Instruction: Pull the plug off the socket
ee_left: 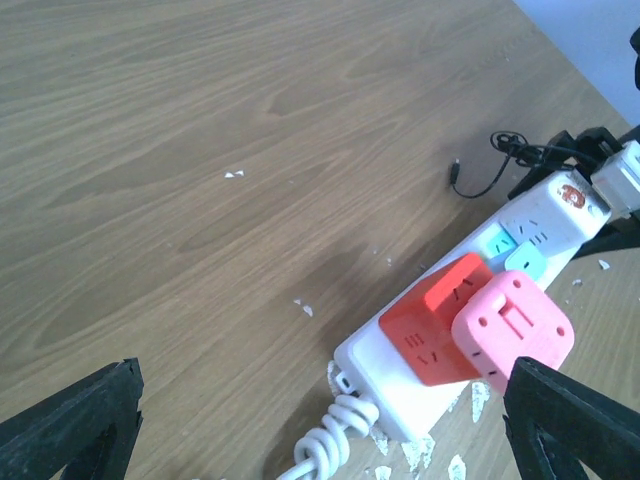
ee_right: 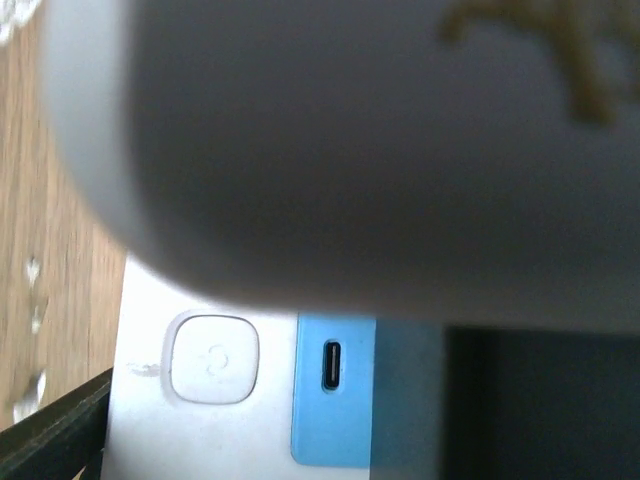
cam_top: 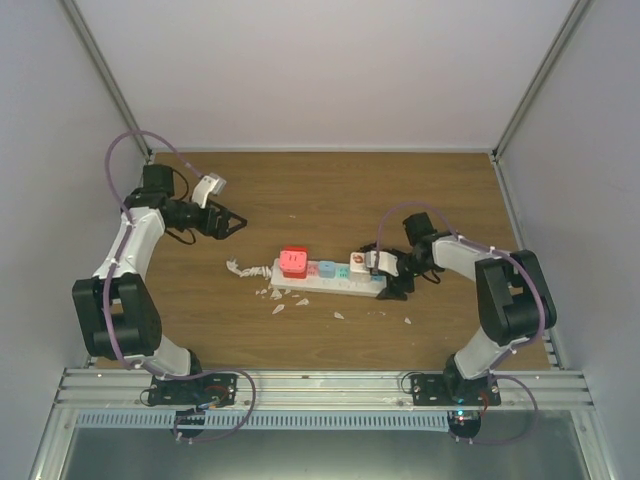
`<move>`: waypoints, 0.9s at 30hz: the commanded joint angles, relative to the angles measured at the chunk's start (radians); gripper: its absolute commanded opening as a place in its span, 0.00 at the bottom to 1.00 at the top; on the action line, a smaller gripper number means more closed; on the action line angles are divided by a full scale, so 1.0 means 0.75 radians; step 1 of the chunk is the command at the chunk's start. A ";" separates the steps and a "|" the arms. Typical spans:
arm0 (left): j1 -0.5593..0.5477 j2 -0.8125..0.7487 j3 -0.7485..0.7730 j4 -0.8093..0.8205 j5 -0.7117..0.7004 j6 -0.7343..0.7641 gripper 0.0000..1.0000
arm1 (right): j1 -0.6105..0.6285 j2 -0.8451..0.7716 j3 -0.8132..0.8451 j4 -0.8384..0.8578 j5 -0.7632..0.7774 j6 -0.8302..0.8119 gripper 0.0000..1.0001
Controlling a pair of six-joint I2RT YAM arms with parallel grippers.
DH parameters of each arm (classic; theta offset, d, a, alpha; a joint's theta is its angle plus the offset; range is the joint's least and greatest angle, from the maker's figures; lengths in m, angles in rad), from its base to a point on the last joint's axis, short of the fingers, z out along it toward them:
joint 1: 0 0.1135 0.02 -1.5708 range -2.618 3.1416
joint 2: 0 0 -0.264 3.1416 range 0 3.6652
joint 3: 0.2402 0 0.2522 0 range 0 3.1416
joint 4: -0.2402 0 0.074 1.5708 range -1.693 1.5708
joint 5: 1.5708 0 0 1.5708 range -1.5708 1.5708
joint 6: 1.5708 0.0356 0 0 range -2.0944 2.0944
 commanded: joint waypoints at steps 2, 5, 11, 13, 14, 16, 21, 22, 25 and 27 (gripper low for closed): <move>-0.077 -0.037 -0.040 0.050 -0.001 0.058 0.99 | -0.131 -0.064 -0.072 -0.105 -0.005 -0.270 0.64; -0.136 -0.069 -0.076 0.066 -0.007 0.087 0.99 | -0.200 -0.056 -0.083 -0.126 -0.015 -0.349 0.64; -0.284 -0.124 -0.149 0.092 -0.031 0.144 0.99 | -0.305 -0.032 -0.053 -0.189 -0.089 -0.432 0.75; -0.317 -0.137 -0.164 0.109 -0.044 0.151 0.99 | -0.317 -0.040 -0.039 -0.207 -0.112 -0.435 0.81; -0.332 -0.143 -0.168 0.114 -0.052 0.153 0.99 | -0.321 -0.052 -0.039 -0.210 -0.120 -0.432 0.84; -0.352 -0.149 -0.171 0.122 -0.060 0.159 0.99 | -0.328 -0.076 -0.037 -0.207 -0.132 -0.427 0.87; -0.380 -0.173 -0.175 0.123 -0.053 0.173 0.99 | -0.363 -0.105 -0.019 -0.236 -0.158 -0.411 0.98; -0.388 -0.184 -0.181 0.133 -0.054 0.171 0.99 | -0.390 -0.105 -0.015 -0.244 -0.159 -0.411 0.99; -0.412 -0.221 -0.202 0.168 -0.060 0.171 0.99 | -0.425 -0.111 -0.003 -0.263 -0.154 -0.413 1.00; -0.429 -0.243 -0.216 0.188 -0.079 0.176 0.99 | -0.450 -0.121 0.001 -0.280 -0.151 -0.416 1.00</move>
